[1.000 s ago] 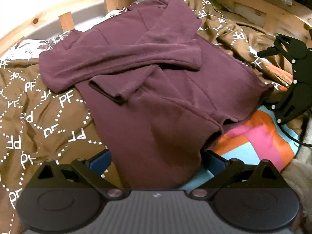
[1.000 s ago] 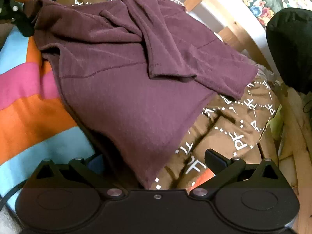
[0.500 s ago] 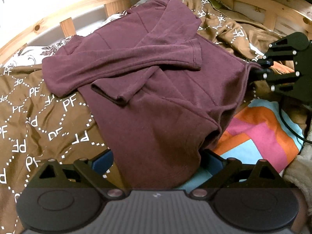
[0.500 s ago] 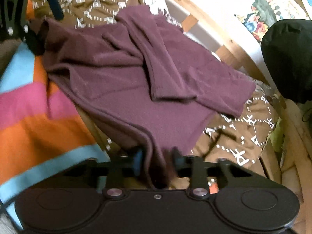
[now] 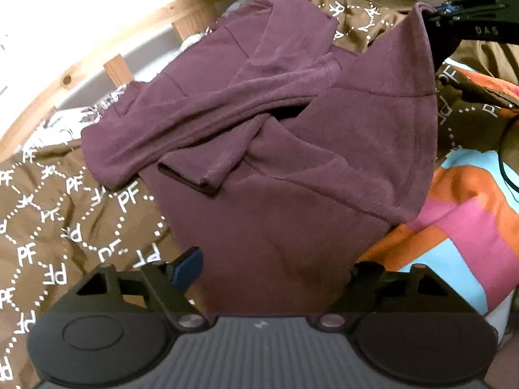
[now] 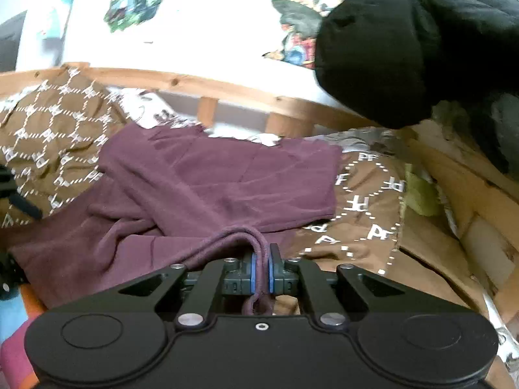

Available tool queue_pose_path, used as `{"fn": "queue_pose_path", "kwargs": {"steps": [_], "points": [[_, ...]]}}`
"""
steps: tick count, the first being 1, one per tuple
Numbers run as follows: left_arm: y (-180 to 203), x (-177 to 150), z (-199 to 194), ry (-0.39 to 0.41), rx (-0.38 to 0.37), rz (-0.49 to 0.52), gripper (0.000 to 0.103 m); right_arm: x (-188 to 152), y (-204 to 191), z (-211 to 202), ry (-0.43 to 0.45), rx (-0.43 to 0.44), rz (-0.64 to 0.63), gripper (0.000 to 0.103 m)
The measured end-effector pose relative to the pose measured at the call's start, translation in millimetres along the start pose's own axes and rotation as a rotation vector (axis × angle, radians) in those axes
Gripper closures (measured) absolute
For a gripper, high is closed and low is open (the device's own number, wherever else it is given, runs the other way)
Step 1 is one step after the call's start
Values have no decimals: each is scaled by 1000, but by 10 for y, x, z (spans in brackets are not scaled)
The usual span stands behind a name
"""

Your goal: Fold small clothes

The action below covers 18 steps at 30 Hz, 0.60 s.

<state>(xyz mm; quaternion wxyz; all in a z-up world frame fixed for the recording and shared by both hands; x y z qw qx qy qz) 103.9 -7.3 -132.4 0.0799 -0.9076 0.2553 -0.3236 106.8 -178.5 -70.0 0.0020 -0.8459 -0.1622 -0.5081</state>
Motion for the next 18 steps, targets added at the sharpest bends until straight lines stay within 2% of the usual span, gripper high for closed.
{"fn": "queue_pose_path", "kwargs": {"steps": [3, 5, 7, 8, 9, 10, 18], "points": [[-16, 10, -96, 40, 25, 27, 33, -55, 13, 12, -14, -5, 7, 96], [-48, 12, -181, 69, 57, 37, 45, -68, 18, 7, -15, -8, 6, 96], [-92, 15, -244, 85, 84, 28, 69, -72, 14, -2, -11, -12, 4, 96], [-118, 15, -264, 92, 91, 15, 76, -76, 9, -7, -10, -14, -1, 96], [-147, 22, -282, 99, 94, -2, 89, -86, -10, -20, -9, -16, -6, 96], [-181, 31, -293, 106, 97, -17, 97, -91, -24, -29, -8, -18, -14, 96], [-527, 175, -722, 243, 114, -154, 99, 53, -212, -270, 55, -56, -127, 98]]}}
Point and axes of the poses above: each gripper's, at about its wrist camera, not at the fingertips, and z roughly the way its jaws point, y to its right, x to its top, the point moved 10 cm from there along z, roughly the way its jaws point, and after that the axes turned 2 degrees about -y, right-handed, at the moved point
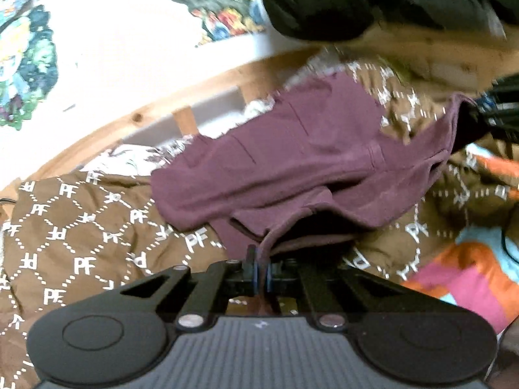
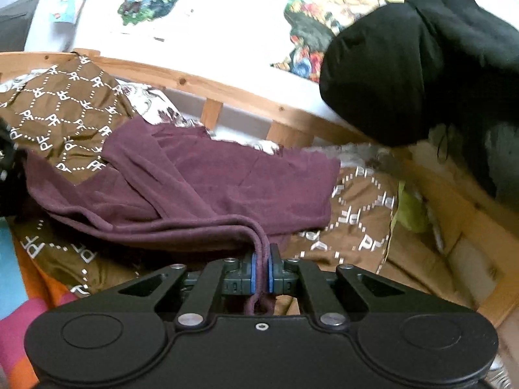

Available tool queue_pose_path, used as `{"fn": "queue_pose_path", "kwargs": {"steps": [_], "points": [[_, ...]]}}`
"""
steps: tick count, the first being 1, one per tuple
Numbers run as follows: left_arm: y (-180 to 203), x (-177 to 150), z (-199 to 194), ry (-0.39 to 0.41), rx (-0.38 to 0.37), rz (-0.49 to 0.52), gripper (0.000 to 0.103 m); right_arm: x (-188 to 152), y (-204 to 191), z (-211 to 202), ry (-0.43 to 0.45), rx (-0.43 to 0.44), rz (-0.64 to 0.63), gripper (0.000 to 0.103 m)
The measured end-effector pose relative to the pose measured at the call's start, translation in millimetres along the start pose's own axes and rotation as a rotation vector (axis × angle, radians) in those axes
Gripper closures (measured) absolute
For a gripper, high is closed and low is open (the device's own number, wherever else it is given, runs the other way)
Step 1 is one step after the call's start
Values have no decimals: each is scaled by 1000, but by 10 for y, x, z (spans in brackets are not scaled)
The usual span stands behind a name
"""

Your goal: Fold small clothes

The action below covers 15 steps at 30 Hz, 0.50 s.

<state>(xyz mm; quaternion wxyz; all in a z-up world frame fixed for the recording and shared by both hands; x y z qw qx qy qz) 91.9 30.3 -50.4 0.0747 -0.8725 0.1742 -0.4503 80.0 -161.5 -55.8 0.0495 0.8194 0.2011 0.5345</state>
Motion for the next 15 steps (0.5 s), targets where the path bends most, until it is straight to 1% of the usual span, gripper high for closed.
{"fn": "queue_pose_path", "kwargs": {"steps": [2, 5, 8, 12, 15], "points": [[-119, 68, -128, 34, 3, -12, 99, 69, 8, -106, 11, -15, 7, 98], [-218, 144, -368, 79, -12, -21, 99, 182, 59, -306, 32, -24, 64, 98], [-286, 198, -625, 109, -32, -17, 99, 295, 73, -541, 60, -26, 86, 98], [-372, 181, -967, 117, -85, -31, 99, 413, 27, -924, 84, -20, 89, 98], [-444, 125, -1176, 101, -146, -33, 99, 423, -33, -1243, 78, 13, 106, 98]]}}
Point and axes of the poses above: each gripper's, at about its wrist camera, not at the fingertips, and z roughly the way its jaws point, y to its right, x to its top, the point moved 10 cm from there along z, roughly the way its jaws point, and after that the axes turned 2 degrees about -y, right-handed, at the moved point
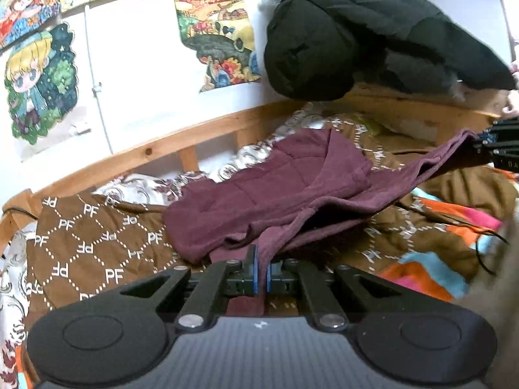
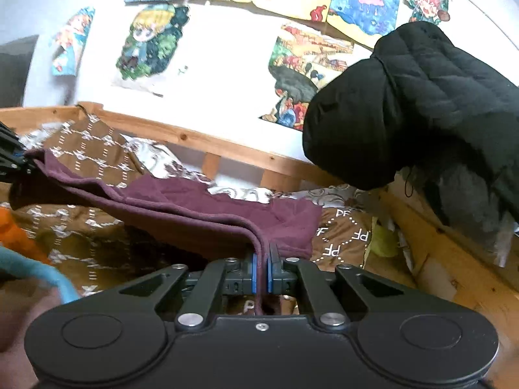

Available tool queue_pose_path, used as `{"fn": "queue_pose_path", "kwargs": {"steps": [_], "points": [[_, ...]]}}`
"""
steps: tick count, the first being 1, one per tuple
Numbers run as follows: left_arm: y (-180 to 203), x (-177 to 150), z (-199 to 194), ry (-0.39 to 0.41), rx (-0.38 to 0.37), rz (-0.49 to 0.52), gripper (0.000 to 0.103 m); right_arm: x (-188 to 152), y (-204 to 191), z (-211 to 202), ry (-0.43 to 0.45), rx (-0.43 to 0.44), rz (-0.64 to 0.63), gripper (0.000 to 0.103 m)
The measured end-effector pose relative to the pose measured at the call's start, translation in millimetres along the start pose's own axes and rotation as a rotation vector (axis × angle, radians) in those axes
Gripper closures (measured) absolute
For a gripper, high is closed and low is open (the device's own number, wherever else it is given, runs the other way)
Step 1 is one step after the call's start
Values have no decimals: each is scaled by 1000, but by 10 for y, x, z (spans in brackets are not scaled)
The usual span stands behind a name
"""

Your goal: Fold small clothes

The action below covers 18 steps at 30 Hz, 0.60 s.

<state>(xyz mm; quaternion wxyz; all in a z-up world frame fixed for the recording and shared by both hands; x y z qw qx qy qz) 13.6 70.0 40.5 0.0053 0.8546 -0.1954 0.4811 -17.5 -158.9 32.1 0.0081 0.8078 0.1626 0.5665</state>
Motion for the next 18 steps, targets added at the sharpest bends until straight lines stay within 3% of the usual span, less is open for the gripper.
{"fn": "queue_pose_path", "kwargs": {"steps": [4, 8, 13, 18], "points": [[-13, -103, -182, -29, -55, 49, 99, -62, -99, -336, -55, 73, 43, 98], [-21, -140, -87, -88, -102, 42, 99, -141, -184, -388, -113, 117, 60, 98], [-133, 177, 179, -84, -64, 47, 99, -65, -139, -111, -103, 85, 50, 98], [-402, 668, 642, -96, 17, 62, 98, 255, 61, 451, -41, 25, -6, 98]]}}
Point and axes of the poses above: each gripper's, at about its wrist camera, not at the fingertips, and z roughly the way its jaws point, y to its right, x to its top, the point moved 10 cm from there along z, roughly the way its jaws point, and after that the axes turned 2 degrees about -y, right-handed, at the moved point
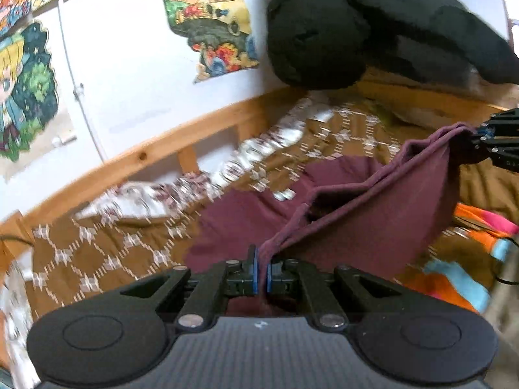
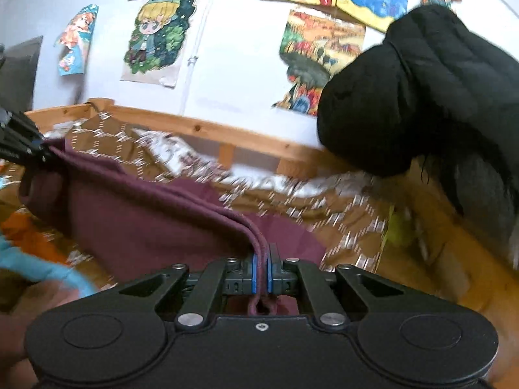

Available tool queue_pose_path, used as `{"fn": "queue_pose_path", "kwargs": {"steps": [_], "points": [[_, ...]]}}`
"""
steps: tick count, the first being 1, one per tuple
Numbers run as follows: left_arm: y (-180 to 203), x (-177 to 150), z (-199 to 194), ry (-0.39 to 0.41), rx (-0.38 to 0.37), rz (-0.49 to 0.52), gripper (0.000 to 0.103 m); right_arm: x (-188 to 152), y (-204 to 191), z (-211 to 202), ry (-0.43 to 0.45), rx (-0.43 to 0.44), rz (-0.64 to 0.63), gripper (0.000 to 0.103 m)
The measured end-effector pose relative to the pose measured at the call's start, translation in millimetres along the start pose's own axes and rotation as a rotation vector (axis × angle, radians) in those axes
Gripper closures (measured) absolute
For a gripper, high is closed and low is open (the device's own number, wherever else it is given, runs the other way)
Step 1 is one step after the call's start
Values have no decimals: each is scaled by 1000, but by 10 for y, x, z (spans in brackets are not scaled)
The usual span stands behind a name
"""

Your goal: Fold small clothes

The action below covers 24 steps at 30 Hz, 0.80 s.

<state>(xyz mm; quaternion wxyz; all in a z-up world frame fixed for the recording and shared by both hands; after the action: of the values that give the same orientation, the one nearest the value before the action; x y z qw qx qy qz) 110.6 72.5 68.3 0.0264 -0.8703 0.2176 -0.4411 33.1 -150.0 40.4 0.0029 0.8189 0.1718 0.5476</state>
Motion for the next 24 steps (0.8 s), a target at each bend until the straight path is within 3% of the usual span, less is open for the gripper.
{"fn": "queue_pose_path", "kwargs": {"steps": [6, 15, 20, 23, 24], "points": [[-457, 445, 867, -62, 69, -19, 98, 355, 270, 930, 19, -41, -12, 98], [-687, 409, 2043, -195, 59, -55, 92, 186, 372, 2198, -61, -58, 4, 98], [-764, 264, 2398, -258, 24, -99, 80, -74, 377, 2680, -124, -34, 24, 98], [-819, 174, 2491, -289, -3, -181, 55, -192, 377, 2860, -145, -28, 40, 97], [-840, 137, 2497, -295, -13, -212, 41, -227, 377, 2902, -148, -27, 50, 96]]}}
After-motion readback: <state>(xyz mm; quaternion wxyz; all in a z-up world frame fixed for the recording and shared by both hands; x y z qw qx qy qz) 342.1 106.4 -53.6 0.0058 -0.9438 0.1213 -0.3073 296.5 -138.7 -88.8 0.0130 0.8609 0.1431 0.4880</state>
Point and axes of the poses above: each gripper's, at about its wrist camera, not at the fingertips, and z roughly the way its jaws point, y to its right, x to its top, the point moved 10 cm from there along z, roughly the way its jaws point, and after that the axes turned 2 degrees about -y, right-handed, at the moved point
